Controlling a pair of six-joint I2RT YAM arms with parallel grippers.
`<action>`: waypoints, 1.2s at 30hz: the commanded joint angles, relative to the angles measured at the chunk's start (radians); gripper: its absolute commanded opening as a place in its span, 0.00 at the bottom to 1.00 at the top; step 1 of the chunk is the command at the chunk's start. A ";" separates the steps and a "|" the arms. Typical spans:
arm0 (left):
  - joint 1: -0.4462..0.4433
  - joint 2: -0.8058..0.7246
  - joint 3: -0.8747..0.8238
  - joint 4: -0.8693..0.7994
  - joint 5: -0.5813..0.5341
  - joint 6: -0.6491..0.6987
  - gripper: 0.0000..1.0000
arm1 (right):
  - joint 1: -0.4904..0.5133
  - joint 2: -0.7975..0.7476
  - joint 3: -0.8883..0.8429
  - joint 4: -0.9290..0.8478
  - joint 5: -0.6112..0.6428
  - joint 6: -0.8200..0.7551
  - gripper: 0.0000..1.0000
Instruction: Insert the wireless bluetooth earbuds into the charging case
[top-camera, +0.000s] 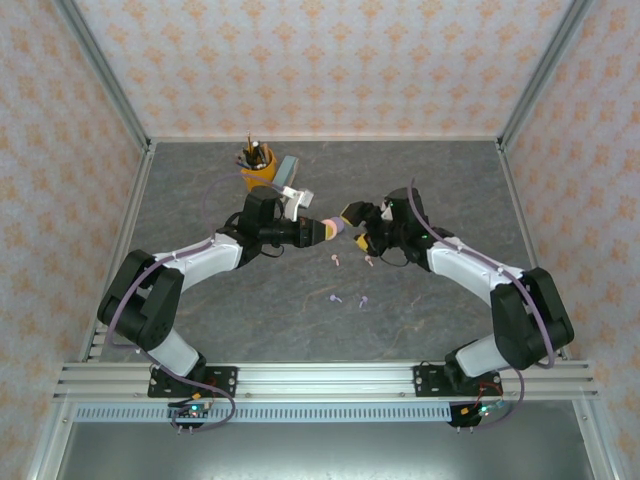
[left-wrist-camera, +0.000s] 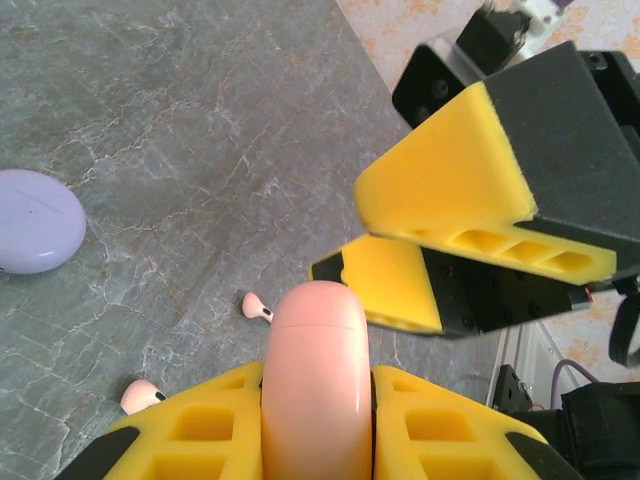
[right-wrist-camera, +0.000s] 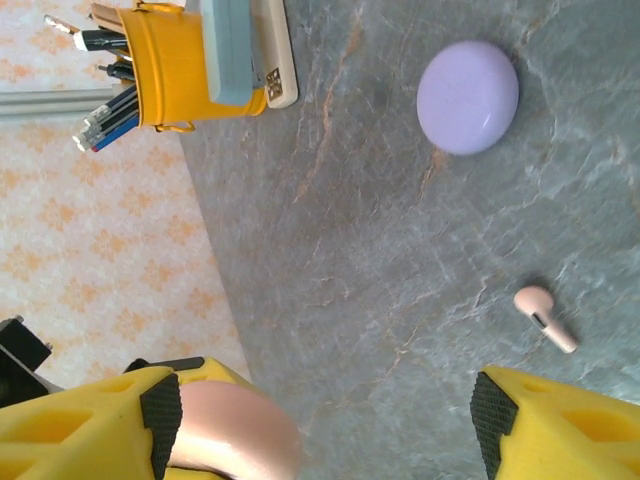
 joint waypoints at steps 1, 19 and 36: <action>-0.004 0.004 0.041 0.005 -0.026 0.031 0.09 | 0.039 0.012 0.042 0.024 0.103 0.163 0.78; -0.012 0.031 0.053 0.011 -0.031 0.035 0.09 | 0.126 0.124 0.164 0.012 0.172 0.262 0.74; -0.013 0.055 0.065 0.001 -0.045 0.044 0.09 | 0.151 0.164 0.210 0.017 0.166 0.282 0.60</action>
